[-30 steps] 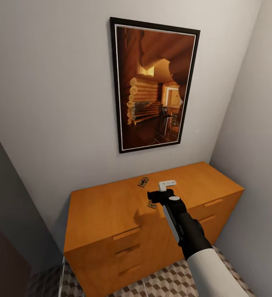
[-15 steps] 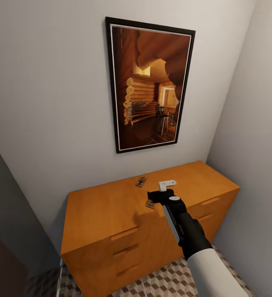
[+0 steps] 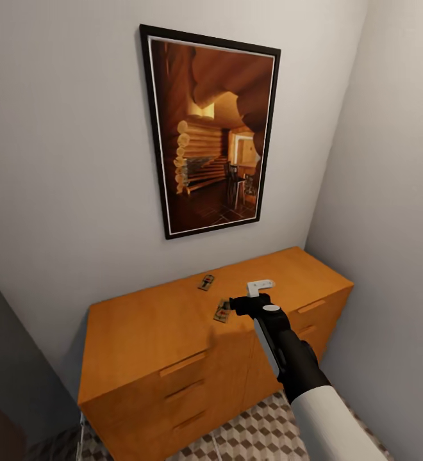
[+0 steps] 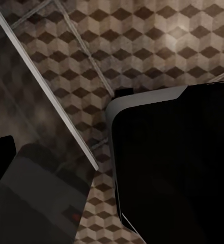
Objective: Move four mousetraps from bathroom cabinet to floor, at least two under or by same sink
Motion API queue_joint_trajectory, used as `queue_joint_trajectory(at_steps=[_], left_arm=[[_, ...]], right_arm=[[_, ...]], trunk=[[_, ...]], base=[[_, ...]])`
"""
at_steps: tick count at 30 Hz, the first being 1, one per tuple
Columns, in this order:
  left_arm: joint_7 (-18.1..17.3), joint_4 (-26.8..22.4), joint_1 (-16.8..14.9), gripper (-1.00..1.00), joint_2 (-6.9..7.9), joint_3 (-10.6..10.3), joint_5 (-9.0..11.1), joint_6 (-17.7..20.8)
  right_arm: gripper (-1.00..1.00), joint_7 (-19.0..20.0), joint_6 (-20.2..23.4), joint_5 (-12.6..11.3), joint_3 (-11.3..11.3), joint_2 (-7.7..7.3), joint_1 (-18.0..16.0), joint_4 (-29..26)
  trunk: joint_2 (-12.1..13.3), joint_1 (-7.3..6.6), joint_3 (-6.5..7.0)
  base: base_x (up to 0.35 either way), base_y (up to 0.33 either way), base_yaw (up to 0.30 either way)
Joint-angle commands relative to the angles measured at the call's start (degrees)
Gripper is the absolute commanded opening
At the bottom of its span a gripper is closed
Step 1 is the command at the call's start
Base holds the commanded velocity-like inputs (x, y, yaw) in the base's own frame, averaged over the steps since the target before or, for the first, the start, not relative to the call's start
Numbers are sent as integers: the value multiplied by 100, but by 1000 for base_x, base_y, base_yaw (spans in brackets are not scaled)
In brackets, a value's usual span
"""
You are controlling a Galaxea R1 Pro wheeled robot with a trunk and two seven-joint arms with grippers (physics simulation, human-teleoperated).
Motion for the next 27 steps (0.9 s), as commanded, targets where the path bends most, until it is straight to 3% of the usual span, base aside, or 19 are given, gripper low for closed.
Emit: queue_joint_trajectory(at_steps=[1,27], left_arm=[[7,22,-9,100,-4,-49,42,-42],[7,22,-9,100,-2,-49,42,-42]], right_arm=[[100,-8,36,47,10,0,-7,-4],[100,-16,36,47,22,10,-7,-4]], trunk=[[-13,4,-13],[-13,4,-13]], base=[[0,0,-165],[0,0,-22]])
